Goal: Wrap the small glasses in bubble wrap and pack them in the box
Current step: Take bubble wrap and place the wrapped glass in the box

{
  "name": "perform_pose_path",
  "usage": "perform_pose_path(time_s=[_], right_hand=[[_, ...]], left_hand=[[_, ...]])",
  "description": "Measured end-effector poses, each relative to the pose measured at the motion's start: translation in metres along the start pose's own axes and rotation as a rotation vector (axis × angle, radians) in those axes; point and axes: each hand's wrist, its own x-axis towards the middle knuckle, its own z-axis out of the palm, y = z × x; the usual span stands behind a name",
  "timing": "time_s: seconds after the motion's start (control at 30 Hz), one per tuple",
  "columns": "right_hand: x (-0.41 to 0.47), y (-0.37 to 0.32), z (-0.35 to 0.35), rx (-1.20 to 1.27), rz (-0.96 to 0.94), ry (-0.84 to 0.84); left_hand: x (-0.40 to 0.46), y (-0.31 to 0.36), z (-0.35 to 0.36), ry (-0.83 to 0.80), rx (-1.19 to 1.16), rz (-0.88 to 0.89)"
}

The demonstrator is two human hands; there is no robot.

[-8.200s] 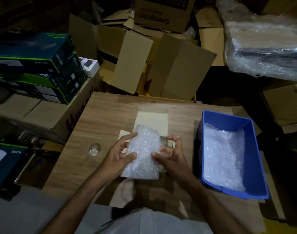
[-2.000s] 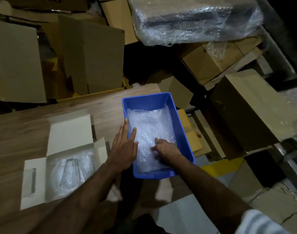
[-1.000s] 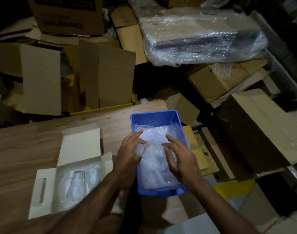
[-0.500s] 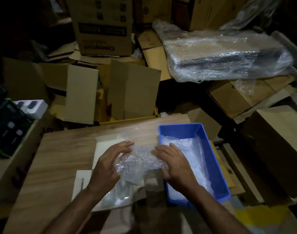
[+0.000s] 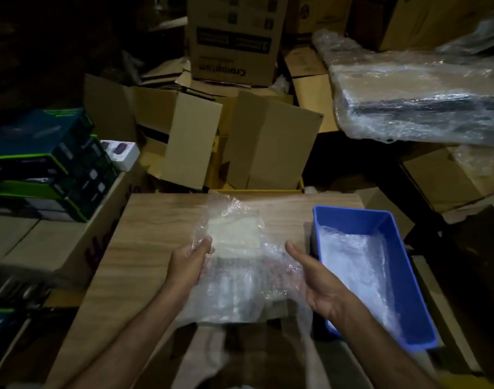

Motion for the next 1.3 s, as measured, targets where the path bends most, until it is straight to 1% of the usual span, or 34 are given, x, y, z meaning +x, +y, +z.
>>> perform_pose_path(time_s=[0.07, 0.13, 0.2, 0.27, 0.33, 0.4, 0.5, 0.6, 0.7, 0.8, 0.87, 0.97, 1.03, 1.1, 1.13, 1.17, 1.23, 1.3], right_hand=[[0.004, 0.013, 0.000, -0.125, -0.014, 0.061], [0.011, 0.023, 0.001, -0.220, -0.077, 0.201], [0.014, 0.028, 0.006, -0.327, -0.202, 0.351], [0.015, 0.034, 0.009, -0.473, -0.367, 0.419], [0.014, 0.038, 0.006, -0.556, -0.484, 0.413], [0.010, 0.039, 0.006, -0.593, -0.538, 0.368], [0.009, 0.035, 0.007, -0.648, -0.494, 0.301], [0.009, 0.031, 0.009, -0.672, -0.460, 0.343], [0.007, 0.027, 0.007, -0.703, -0.460, 0.334], [0.004, 0.023, 0.004, -0.889, -0.431, 0.302], [0.003, 0.021, 0.009, -1.056, -0.441, 0.348], [0.002, 0.015, 0.016, -1.308, -0.463, 0.426], [0.000, 0.009, 0.016, -1.438, -0.500, 0.381], [-0.004, 0.002, 0.016, -1.521, -0.545, 0.317], [-0.007, -0.002, 0.016, -1.519, -0.537, 0.288], [-0.012, -0.006, 0.018, -1.488, -0.506, 0.258], [-0.021, -0.013, 0.021, -1.277, -0.384, 0.157], [-0.025, -0.020, 0.029, -1.069, -0.325, 0.055]], left_hand=[[-0.001, -0.007, -0.008, 0.026, 0.007, -0.032], [-0.003, -0.011, -0.016, 0.035, 0.015, -0.023], [-0.003, -0.015, -0.025, 0.030, 0.014, 0.002], [-0.004, -0.018, -0.035, -0.004, 0.011, 0.032], [-0.005, -0.019, -0.044, -0.057, -0.010, 0.033], [-0.003, -0.020, -0.052, -0.097, -0.041, 0.032], [0.002, -0.025, -0.064, -0.142, 0.063, 0.122], [0.005, -0.028, -0.074, -0.236, 0.095, 0.202], [0.003, -0.024, -0.083, -0.351, 0.054, 0.188], [0.001, -0.021, -0.088, -0.451, 0.123, 0.154], [0.000, -0.019, -0.084, -0.438, 0.282, 0.172], [0.001, -0.020, -0.076, -0.274, 0.540, 0.297], [0.001, -0.021, -0.074, -0.190, 0.610, 0.389], [0.000, -0.024, -0.078, -0.201, 0.662, 0.445], [0.000, -0.023, -0.081, -0.250, 0.667, 0.456], [-0.001, -0.023, -0.086, -0.317, 0.617, 0.436], [-0.005, -0.017, -0.095, -0.493, 0.466, 0.323], [-0.007, -0.006, -0.105, -0.678, 0.429, 0.215]])
